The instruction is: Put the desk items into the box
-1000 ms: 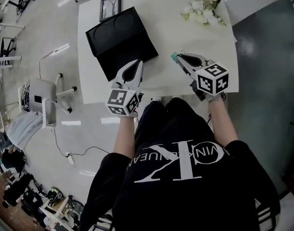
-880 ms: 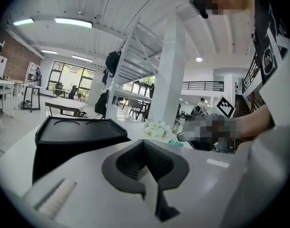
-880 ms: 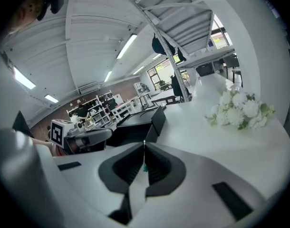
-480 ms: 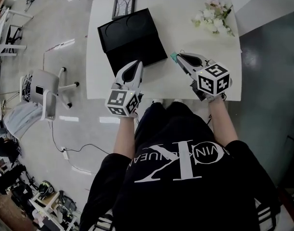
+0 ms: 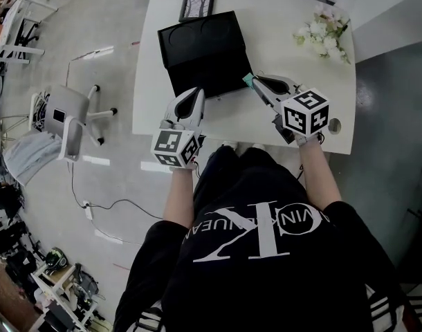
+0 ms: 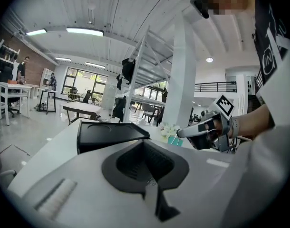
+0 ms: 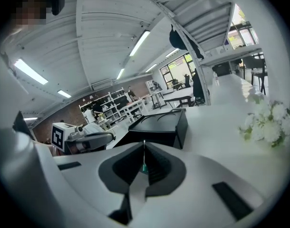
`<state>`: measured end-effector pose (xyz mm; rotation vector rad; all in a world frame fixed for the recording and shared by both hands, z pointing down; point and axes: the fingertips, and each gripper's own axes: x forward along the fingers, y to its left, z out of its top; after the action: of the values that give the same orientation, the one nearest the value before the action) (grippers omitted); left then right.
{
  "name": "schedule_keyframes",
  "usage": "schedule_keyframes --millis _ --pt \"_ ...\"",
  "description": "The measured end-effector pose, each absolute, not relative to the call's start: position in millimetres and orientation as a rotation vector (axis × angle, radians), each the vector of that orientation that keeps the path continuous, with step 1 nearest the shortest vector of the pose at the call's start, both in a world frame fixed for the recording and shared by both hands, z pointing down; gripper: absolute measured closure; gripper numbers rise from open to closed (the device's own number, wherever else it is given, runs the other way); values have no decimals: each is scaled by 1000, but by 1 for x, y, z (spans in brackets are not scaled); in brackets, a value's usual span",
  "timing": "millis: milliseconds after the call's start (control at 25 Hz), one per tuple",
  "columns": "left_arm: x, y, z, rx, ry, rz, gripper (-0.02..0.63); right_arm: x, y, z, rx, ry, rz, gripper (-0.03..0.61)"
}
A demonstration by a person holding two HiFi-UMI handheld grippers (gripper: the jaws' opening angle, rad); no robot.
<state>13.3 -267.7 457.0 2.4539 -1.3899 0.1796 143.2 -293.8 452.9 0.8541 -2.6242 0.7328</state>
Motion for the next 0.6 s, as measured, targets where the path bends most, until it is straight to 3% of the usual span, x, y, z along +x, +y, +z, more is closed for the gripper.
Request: schedule_keyframes --millis 600 --pt "-50 -257 469 2347 -1518 147 604 66 -303 460 641 -2615 675 558"
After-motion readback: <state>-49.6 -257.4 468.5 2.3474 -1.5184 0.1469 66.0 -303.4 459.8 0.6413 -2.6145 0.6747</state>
